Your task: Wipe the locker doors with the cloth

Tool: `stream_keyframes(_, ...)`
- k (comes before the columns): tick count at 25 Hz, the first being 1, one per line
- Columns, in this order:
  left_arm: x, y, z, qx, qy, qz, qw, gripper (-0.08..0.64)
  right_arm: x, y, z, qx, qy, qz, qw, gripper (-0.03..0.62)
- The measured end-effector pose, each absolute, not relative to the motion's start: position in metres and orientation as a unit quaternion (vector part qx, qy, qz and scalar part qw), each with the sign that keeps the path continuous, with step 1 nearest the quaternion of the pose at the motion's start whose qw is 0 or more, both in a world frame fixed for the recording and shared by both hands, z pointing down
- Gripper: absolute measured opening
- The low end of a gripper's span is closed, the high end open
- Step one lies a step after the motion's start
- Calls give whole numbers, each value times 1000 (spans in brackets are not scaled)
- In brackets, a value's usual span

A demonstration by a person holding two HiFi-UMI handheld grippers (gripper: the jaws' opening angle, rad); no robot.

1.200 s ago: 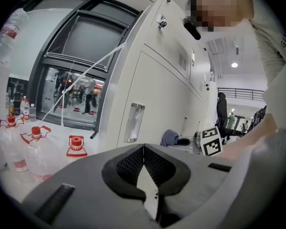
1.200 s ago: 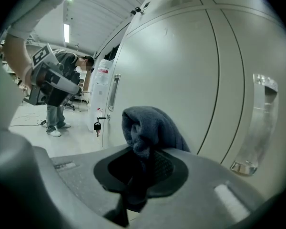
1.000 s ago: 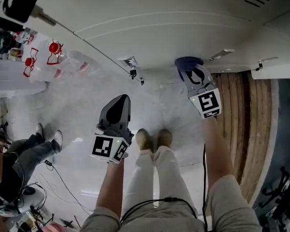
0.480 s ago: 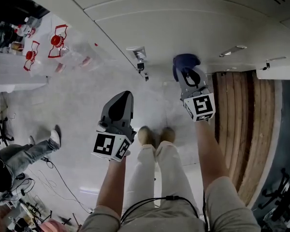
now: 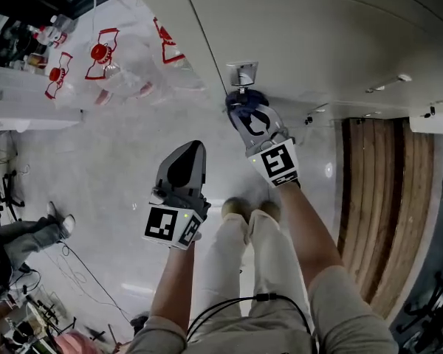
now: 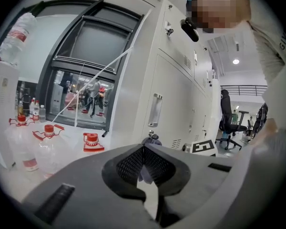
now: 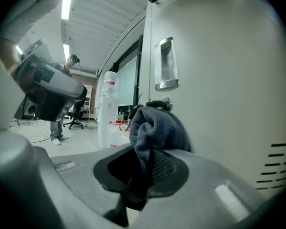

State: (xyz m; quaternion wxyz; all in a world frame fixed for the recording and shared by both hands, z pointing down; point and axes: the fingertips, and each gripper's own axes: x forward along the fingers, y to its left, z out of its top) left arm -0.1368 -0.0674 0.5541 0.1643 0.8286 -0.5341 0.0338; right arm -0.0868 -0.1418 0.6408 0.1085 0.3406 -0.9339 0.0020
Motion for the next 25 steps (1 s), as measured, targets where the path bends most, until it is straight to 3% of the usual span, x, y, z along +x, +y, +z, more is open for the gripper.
stream_keyframes(8, -140, -70, 559, 828, -538, 28, 158, -2, -92, -147, 645, 321, -940, -17, 115, 52)
stream_keyframes(25, -83, -85, 563, 852, -499, 33, 158, -2, 51, -167, 655, 421, -899, 14, 122, 51)
